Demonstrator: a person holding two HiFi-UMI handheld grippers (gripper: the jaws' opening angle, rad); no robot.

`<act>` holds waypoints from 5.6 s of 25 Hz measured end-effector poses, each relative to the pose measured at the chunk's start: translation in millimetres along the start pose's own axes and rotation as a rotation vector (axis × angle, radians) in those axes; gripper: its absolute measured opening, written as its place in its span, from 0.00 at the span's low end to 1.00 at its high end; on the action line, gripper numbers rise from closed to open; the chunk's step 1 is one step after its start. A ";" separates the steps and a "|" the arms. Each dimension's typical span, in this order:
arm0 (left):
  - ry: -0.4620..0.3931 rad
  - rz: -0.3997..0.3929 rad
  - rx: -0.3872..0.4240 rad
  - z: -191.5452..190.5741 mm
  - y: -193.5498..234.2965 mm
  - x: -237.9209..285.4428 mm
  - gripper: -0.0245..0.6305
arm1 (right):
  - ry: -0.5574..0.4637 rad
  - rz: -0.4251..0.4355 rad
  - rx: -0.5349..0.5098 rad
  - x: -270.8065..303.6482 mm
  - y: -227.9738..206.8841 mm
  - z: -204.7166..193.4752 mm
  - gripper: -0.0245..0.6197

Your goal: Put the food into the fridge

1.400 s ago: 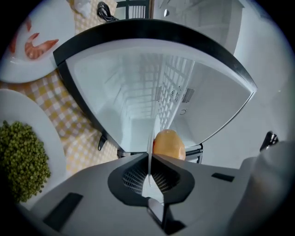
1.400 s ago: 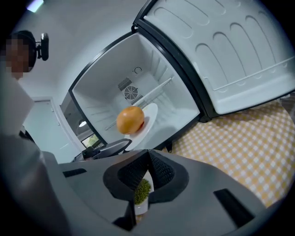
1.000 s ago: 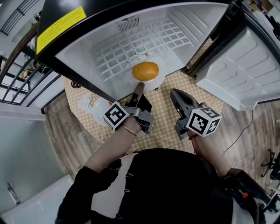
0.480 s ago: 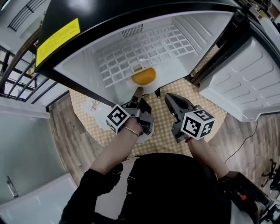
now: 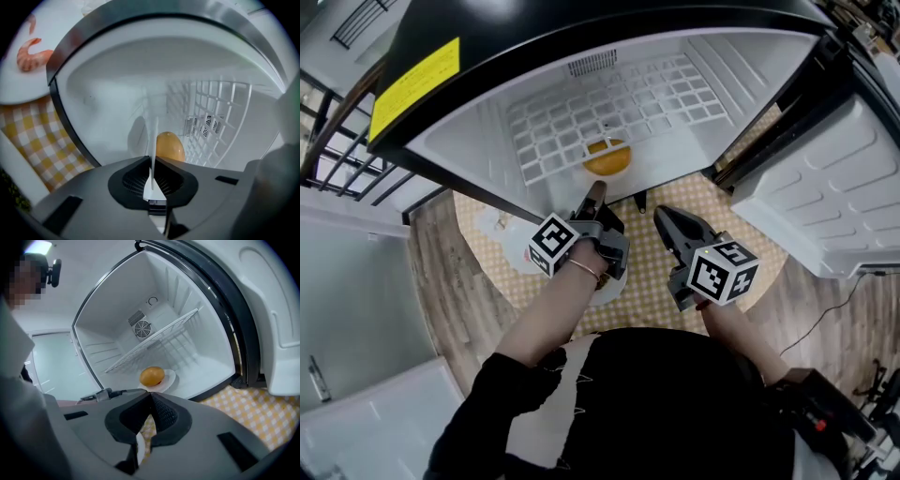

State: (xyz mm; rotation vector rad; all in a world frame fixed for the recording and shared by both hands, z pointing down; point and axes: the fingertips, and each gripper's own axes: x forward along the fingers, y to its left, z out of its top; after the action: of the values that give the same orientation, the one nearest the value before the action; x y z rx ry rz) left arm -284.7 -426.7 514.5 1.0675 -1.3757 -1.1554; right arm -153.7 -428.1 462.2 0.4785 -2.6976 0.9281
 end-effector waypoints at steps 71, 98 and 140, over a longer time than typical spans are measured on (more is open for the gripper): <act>-0.128 0.132 -0.029 -1.7 0.0 29.2 0.22 | -0.087 -0.045 0.063 -60.4 -29.8 3.6 0.06; -0.024 0.265 0.320 -10.1 -2.3 24.9 0.31 | -0.238 -0.064 0.159 -87.9 -46.6 6.6 0.06; 0.322 0.006 0.537 -51.7 -46.6 -26.1 0.29 | -0.354 -0.175 0.163 -84.7 25.2 -27.0 0.06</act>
State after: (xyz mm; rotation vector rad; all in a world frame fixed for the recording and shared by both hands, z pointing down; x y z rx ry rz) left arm -229.5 -413.4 466.6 1.5486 -1.4564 -0.5758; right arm -82.5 -373.3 440.8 0.9802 -2.8320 1.1079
